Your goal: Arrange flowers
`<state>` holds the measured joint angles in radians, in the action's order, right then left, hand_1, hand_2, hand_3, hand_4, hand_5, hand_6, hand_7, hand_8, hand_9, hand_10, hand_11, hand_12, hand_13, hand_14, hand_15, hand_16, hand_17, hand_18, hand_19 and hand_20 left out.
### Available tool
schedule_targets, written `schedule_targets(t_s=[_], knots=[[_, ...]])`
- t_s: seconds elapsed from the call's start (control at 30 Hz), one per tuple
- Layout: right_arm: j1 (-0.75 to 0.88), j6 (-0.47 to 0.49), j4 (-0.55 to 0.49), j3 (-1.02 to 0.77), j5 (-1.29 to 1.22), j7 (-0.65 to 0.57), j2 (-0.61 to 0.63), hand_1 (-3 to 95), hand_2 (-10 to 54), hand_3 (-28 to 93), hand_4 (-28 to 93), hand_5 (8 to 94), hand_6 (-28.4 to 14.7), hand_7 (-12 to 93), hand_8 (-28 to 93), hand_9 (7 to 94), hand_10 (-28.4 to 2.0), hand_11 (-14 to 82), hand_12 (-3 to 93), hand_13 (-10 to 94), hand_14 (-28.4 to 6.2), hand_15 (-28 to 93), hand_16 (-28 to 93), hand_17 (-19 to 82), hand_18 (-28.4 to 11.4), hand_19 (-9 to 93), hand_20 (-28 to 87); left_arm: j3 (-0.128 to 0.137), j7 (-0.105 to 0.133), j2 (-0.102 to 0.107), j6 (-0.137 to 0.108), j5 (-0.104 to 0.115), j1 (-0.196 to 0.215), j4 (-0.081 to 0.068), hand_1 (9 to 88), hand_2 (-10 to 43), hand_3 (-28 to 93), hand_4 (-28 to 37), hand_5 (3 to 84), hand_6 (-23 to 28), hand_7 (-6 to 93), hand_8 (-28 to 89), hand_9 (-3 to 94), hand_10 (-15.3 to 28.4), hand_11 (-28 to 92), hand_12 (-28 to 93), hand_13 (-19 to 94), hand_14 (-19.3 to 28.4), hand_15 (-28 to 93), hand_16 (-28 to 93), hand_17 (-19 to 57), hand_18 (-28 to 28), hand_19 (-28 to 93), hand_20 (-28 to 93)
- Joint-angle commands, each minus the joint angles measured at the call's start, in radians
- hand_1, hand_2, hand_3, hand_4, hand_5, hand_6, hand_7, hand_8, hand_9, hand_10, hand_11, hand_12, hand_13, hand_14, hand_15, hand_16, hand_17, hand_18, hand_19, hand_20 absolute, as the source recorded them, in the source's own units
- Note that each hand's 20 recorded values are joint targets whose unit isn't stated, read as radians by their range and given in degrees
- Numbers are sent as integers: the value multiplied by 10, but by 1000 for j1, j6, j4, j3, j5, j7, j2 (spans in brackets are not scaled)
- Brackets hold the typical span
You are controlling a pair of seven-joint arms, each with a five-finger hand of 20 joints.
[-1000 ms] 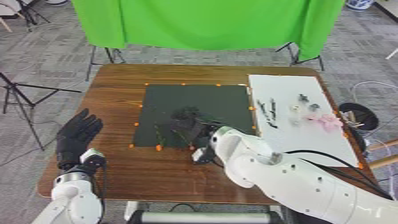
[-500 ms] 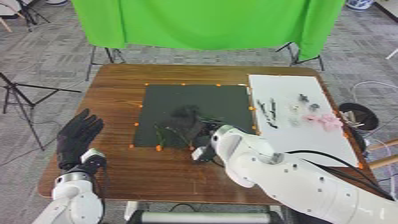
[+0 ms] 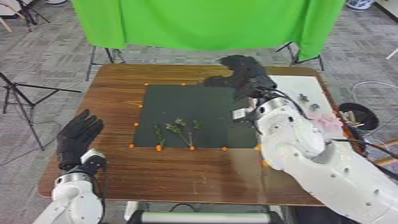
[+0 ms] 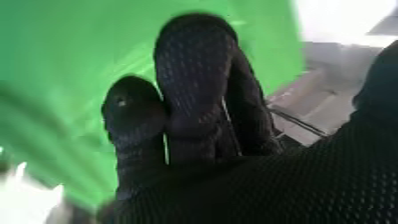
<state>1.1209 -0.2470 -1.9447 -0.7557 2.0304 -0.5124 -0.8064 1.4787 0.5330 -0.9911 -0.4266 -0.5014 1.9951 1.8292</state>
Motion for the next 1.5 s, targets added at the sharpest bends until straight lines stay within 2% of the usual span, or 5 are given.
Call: schedule_targets(t_s=[0.03,0.17,0.53,0.87,1.5], knots=[[-50,176,129,-12,7,-84,78,182,-95,515,-279,456,-59,60,-33,496,-213,59,156,874,-74,539,233,593,-155,932,403,-1,-10,-3,14,-4,2,0,354,58,706,-188,507,50,165,-82,498,148,234,96,448,165,238,-25,223,151,235,271],[-89,279,194,12,11,-134,69,170,-95,547,-262,440,-57,55,-29,462,-221,52,150,869,-76,544,231,592,-158,932,405,-2,-8,-2,16,-11,-2,0,353,58,706,-188,507,50,165,-82,499,147,235,97,447,165,239,-25,223,151,236,271],[-56,319,300,16,-9,-210,45,190,-95,560,-225,419,-59,53,-25,435,-239,46,140,872,-73,556,223,601,-153,932,409,2,-10,-7,14,-15,8,5,352,58,708,-189,508,49,166,-82,500,148,235,97,447,166,239,-25,223,150,236,270],[-68,243,284,76,102,-218,55,208,-95,548,-194,518,-94,72,-33,615,-210,120,200,905,-56,583,229,637,-148,932,496,-3,-14,-8,18,-19,0,3,353,59,707,-189,507,48,167,-82,499,147,235,97,446,166,240,-26,222,150,237,269],[-37,387,286,62,69,-327,15,263,-95,544,-168,670,-142,92,-34,831,-203,210,212,937,-30,593,244,697,-100,932,481,-6,-19,-9,15,-20,2,8,353,60,706,-188,507,49,167,-82,499,147,235,97,445,165,240,-25,222,151,239,268]])
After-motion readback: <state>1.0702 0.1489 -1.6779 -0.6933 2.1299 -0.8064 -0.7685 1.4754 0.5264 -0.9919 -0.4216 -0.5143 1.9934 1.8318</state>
